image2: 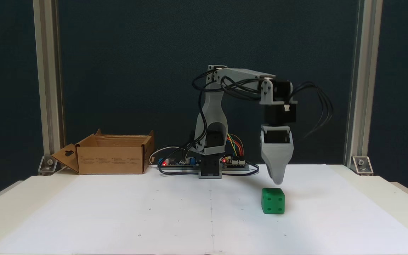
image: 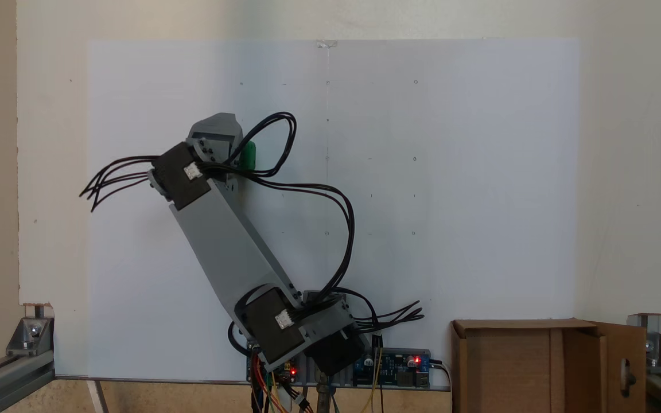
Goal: Grasp a green dice and put it in the bin.
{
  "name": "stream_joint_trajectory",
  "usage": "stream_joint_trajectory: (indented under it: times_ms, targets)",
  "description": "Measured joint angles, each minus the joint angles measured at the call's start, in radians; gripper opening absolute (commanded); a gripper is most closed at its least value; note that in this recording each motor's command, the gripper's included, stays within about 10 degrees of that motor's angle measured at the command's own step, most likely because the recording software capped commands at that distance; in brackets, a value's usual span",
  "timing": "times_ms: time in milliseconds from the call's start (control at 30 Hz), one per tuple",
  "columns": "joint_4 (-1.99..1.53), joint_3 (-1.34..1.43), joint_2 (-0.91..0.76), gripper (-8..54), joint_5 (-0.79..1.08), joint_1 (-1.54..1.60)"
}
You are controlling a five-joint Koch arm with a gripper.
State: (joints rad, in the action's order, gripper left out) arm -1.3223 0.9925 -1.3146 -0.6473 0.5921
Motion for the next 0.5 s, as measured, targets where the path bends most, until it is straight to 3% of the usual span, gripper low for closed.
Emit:
stream_joint_trajectory:
  times_ms: [500]
  targets:
    - [0.04, 0.021, 0.069, 42.6, 0.0, -0.017]
